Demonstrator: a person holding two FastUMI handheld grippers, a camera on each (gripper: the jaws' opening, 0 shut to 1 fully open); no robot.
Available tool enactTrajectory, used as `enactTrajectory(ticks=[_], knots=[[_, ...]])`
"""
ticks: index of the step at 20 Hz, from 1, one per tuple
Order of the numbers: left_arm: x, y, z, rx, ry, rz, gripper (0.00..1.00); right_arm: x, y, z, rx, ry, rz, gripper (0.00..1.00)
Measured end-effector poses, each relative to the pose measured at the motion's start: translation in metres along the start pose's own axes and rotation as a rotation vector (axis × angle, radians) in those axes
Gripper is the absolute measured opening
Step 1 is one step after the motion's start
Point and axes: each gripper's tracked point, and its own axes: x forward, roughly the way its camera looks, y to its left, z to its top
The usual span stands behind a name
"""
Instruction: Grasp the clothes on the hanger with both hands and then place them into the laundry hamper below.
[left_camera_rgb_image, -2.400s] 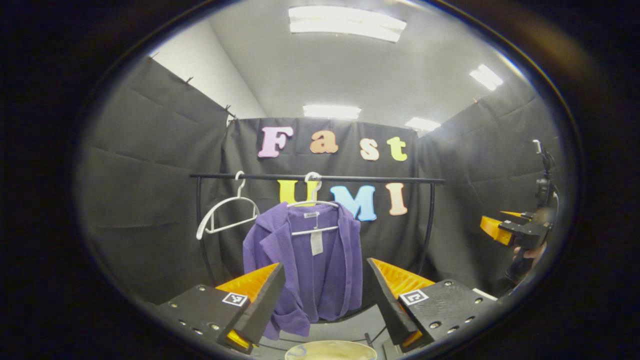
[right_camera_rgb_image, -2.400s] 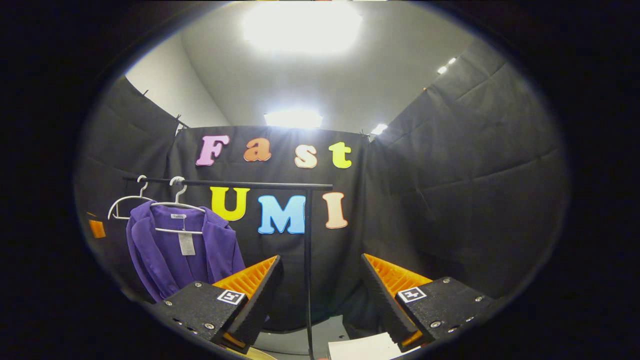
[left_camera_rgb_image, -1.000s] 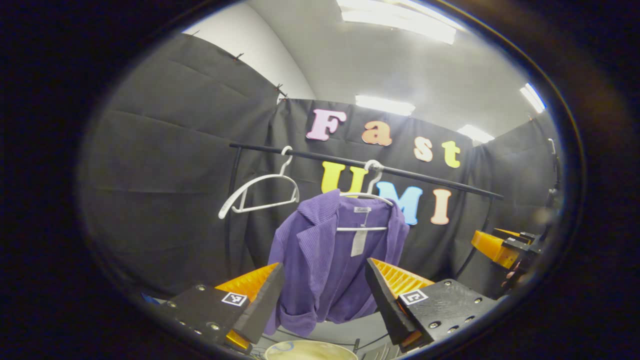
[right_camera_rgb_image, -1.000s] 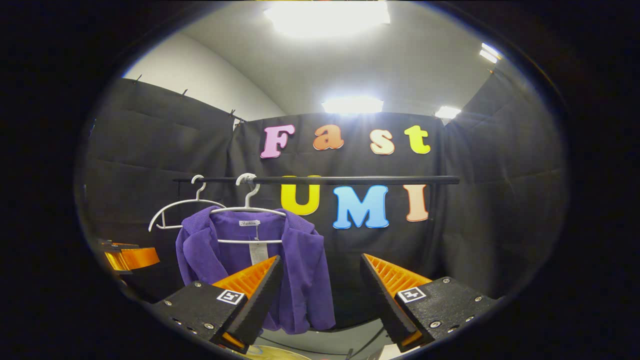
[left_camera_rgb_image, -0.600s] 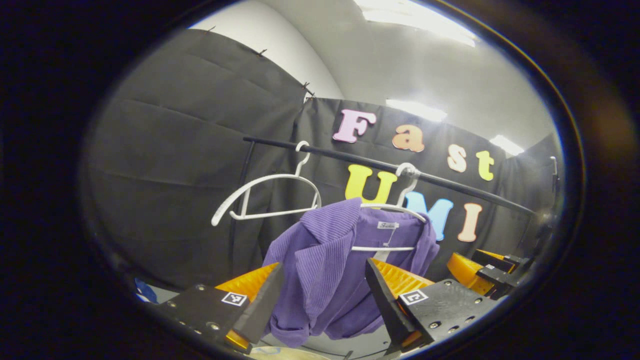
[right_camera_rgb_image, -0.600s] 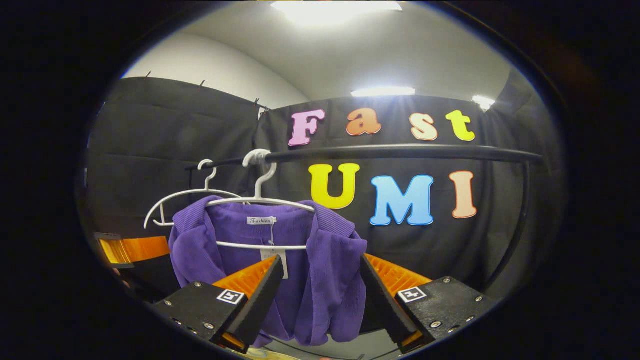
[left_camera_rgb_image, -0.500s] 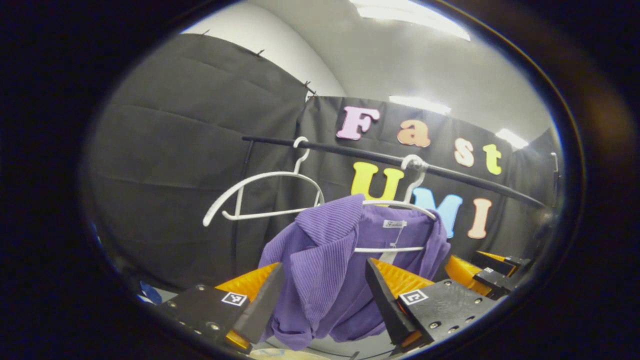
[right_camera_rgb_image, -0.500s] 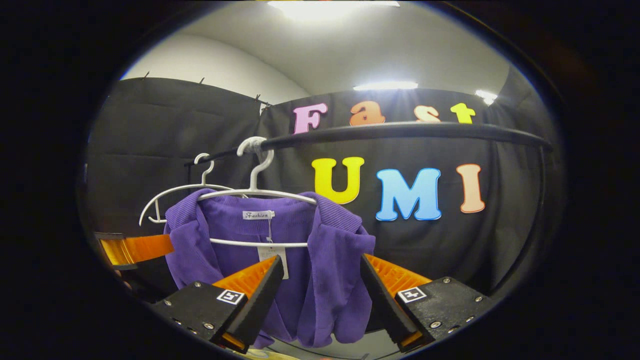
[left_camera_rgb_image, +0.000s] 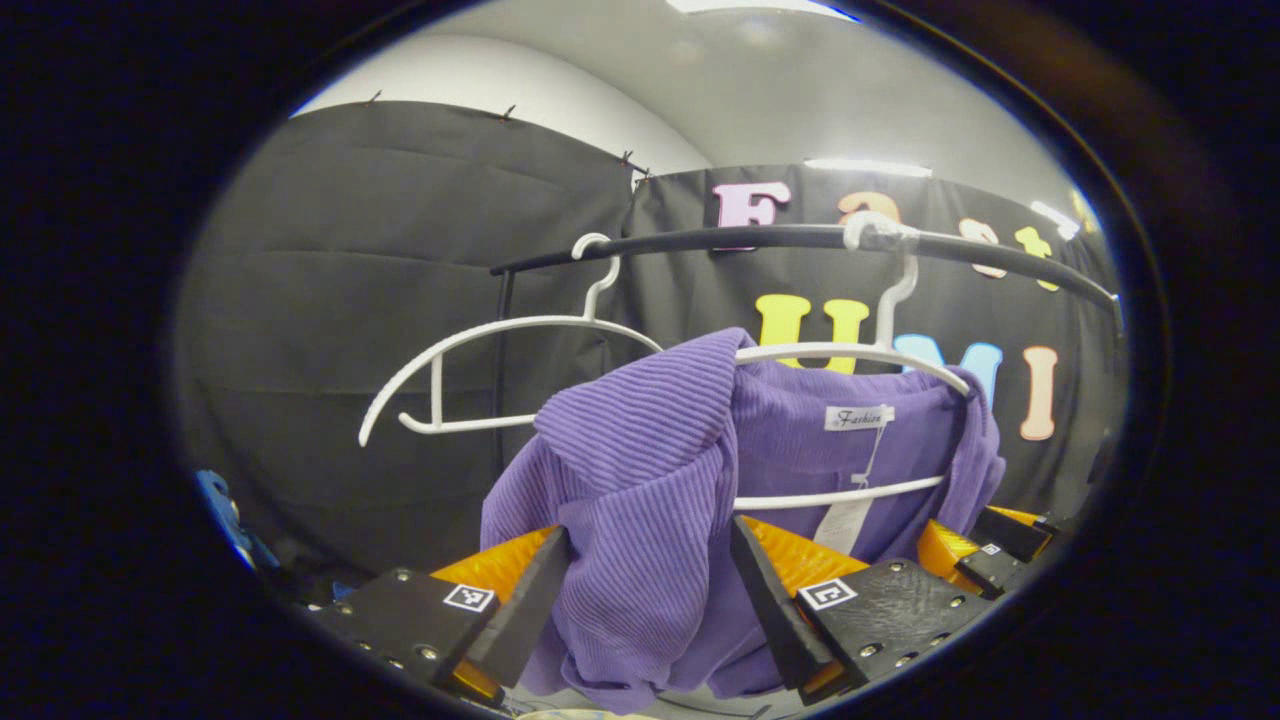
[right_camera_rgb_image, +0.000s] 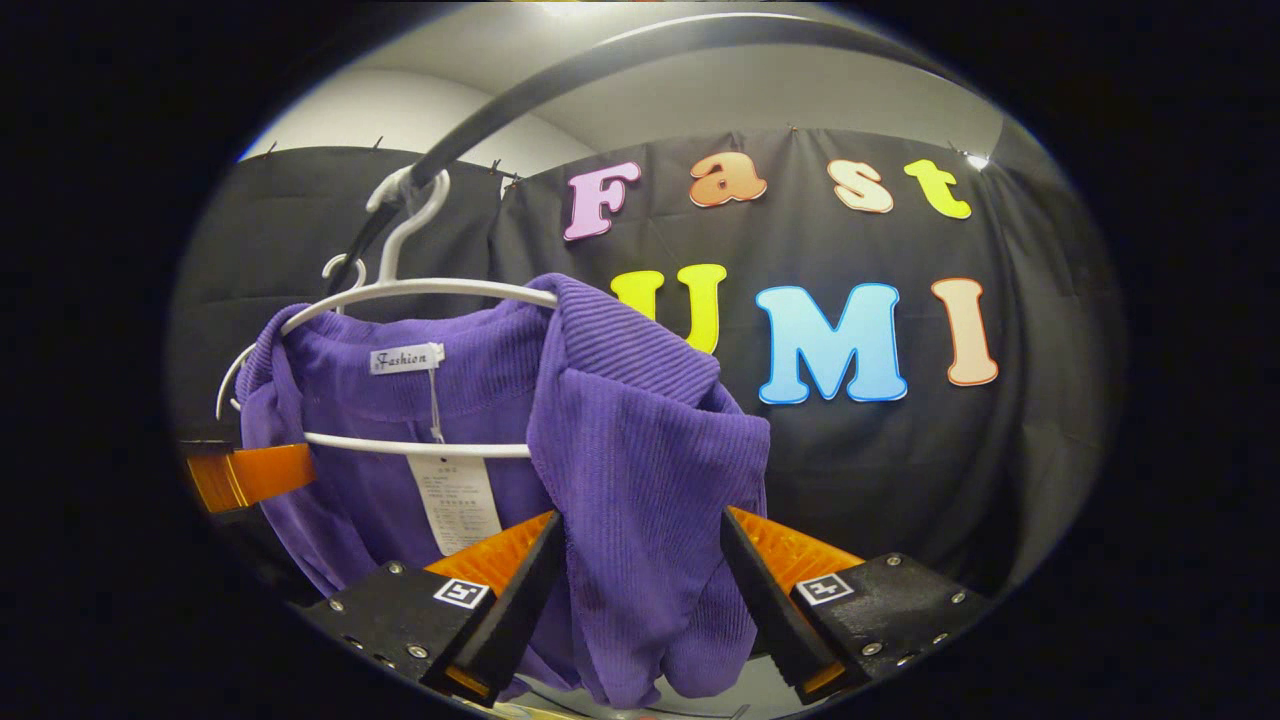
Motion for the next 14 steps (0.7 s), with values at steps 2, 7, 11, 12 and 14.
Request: enactTrajectory(ticks=[2,7,11,12,14], knots=[[0.005,0.003,-0.005,0.004,0.007,0.027,0.99,0.010,-0.007,-0.001,0.018,-0.001,0.003,0.95],[0.001,0.014,-0.006,-0.024,-0.012,0.044,0.48,0.016,-0.005,0.006,0.021,-0.048,0.049,0.56],[0.001,0.004,-0.007,-0.075,-0.029,-0.013,0.14,0.021,-0.002,0.012,0.005,-0.068,0.108,0.09],[-0.002,0.004,-0.006,-0.082,-0.035,-0.029,0.17,0.018,0.004,0.012,0.011,-0.069,0.139,0.06],[-0.005,0.015,0.001,-0.082,-0.068,-0.016,0.01,0.016,0.012,0.011,0.046,-0.054,0.222,0.00]])
